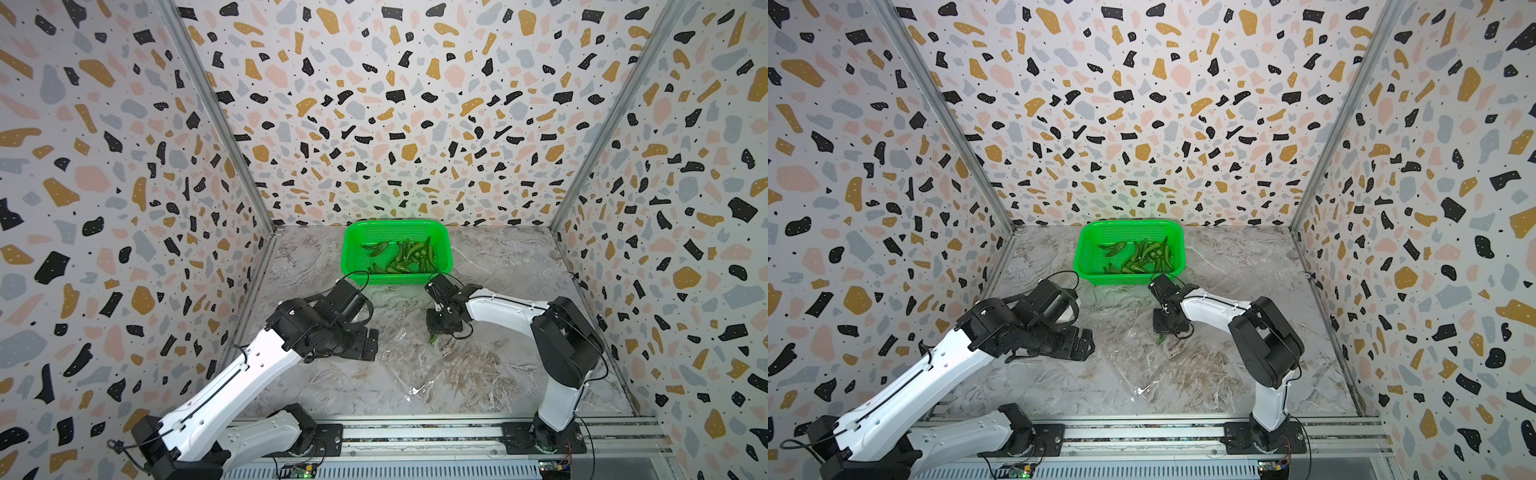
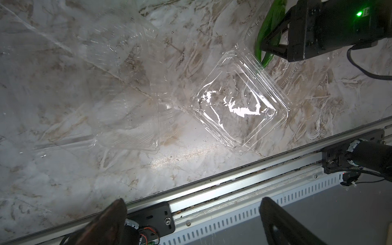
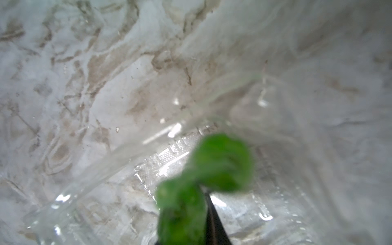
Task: Take small green peppers out of containers
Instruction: Pick up the green pepper from the packing box, then place the green pepper in the basket.
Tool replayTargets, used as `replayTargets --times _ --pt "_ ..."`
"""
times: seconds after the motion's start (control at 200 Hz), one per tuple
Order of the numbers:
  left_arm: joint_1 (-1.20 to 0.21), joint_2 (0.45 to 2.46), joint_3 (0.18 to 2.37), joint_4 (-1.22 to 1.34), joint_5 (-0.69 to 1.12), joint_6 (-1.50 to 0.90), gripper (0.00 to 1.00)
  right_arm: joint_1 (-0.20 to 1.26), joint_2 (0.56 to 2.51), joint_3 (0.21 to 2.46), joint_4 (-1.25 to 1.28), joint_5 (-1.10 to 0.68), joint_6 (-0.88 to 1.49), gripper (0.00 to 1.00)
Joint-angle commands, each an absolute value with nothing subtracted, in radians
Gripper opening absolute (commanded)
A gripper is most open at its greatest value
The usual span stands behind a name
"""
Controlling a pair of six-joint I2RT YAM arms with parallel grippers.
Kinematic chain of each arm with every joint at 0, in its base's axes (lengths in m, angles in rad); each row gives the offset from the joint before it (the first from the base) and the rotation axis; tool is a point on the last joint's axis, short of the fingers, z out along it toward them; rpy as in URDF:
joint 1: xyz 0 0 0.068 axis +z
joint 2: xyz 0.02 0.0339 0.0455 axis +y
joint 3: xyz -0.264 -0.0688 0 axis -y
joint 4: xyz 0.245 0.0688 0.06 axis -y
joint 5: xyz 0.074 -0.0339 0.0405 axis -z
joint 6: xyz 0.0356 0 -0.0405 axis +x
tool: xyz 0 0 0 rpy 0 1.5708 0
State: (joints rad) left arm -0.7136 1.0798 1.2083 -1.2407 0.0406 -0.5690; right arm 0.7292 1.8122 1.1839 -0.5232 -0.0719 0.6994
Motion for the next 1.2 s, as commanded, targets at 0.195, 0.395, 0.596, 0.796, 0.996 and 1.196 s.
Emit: replayTargets --times 0.195,0.395,0.596,0.796,0.996,1.196 --pt "-0.707 1.077 1.231 -1.238 0.014 -0.556 0.99 0.736 1.539 1.251 -0.664 -0.029 0.683 0.11" --pt "-0.704 1.087 1.263 -1.234 0.0 -0.55 0.99 0.713 1.517 1.407 -0.632 -0.085 0.552 0.12" --pt "-0.703 1.107 1.288 -1.24 -0.002 -0.535 0.99 0.68 1.772 1.734 -0.626 -0.121 0.393 0.12" --pt "-0.7 1.1 1.293 -1.267 -0.025 -0.532 0.99 0.654 2.058 2.046 -0.586 -0.183 0.331 0.12" --pt "-0.699 1.077 1.282 -1.296 -0.031 -0.549 0.99 0.624 2.371 2.363 -0.582 -0.247 0.325 0.13" --pt "-0.698 1.067 1.286 -1.315 -0.04 -0.557 0.99 0.591 2.505 2.47 -0.601 -0.284 0.372 0.57"
